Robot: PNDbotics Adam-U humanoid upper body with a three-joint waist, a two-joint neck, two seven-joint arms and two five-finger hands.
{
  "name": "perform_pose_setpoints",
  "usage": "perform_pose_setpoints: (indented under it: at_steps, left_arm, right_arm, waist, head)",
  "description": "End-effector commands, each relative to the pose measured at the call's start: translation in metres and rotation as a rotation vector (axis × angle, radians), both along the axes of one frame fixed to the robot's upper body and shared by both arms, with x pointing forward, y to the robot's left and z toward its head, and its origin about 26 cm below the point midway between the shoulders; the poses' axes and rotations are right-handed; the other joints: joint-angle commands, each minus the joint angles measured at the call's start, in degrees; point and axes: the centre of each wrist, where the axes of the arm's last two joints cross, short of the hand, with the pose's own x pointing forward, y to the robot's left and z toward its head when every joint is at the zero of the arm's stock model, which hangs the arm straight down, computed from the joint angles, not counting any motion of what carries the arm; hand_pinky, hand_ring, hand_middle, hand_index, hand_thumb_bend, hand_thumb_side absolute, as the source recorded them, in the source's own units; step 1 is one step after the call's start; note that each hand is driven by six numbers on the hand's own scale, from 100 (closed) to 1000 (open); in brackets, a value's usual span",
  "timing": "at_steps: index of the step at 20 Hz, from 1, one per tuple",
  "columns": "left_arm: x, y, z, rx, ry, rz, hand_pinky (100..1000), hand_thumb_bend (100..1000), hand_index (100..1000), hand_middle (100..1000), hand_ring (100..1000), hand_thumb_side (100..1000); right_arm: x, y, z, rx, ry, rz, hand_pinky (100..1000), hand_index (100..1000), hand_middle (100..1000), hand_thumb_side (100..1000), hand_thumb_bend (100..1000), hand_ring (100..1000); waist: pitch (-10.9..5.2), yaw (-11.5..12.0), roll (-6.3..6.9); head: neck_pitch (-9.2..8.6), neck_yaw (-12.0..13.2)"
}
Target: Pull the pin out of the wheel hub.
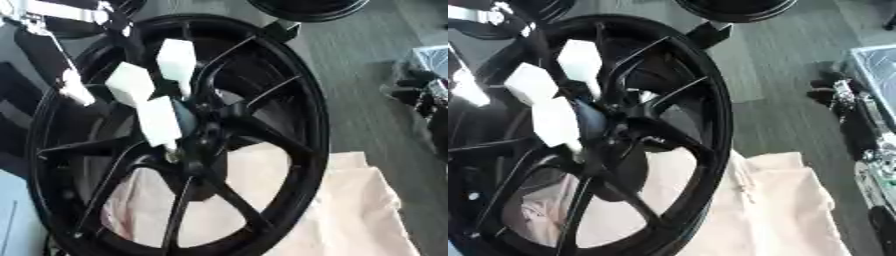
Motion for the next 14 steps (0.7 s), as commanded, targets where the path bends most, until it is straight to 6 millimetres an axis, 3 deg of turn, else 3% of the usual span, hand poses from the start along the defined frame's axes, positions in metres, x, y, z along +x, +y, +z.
perform_pose_setpoints:
  at_steps: [1, 8, 14]
  left_arm:
    - [-0.0060, 0.0002, 0.0140, 0.002, -0.032, -0.021, 800, 683, 774, 740, 806, 321]
    - [-0.0071, -0.0046, 0.0125, -0.010, -0.015, -0.042, 793, 657, 764, 730, 800, 320]
    - [-0.0076, -0.0085, 0.0111, -0.011, -0.008, -0.053, 774, 625, 718, 693, 778, 222]
  right_arm:
    - [-0.0001, -0.0043, 0.0099, -0.032, -0.021, 0.001, 878, 825, 708, 773, 100, 726]
    - [0.0000, -0.0038, 0.0102, -0.033, -0.021, 0.003, 878, 825, 708, 773, 100, 726]
    - [0.0001, -0.0035, 0.0101, -0.033, -0.021, 0.005, 877, 825, 708, 773, 100, 726]
  waist:
    - [-1.94, 0.0, -0.16]
    - [-1.95, -0.2, -0.12]
    - [-1.94, -0.3, -0.09]
  head:
    - [-0.02, 0.2]
    - [-0.05, 0.3]
    - [0.04, 0.5]
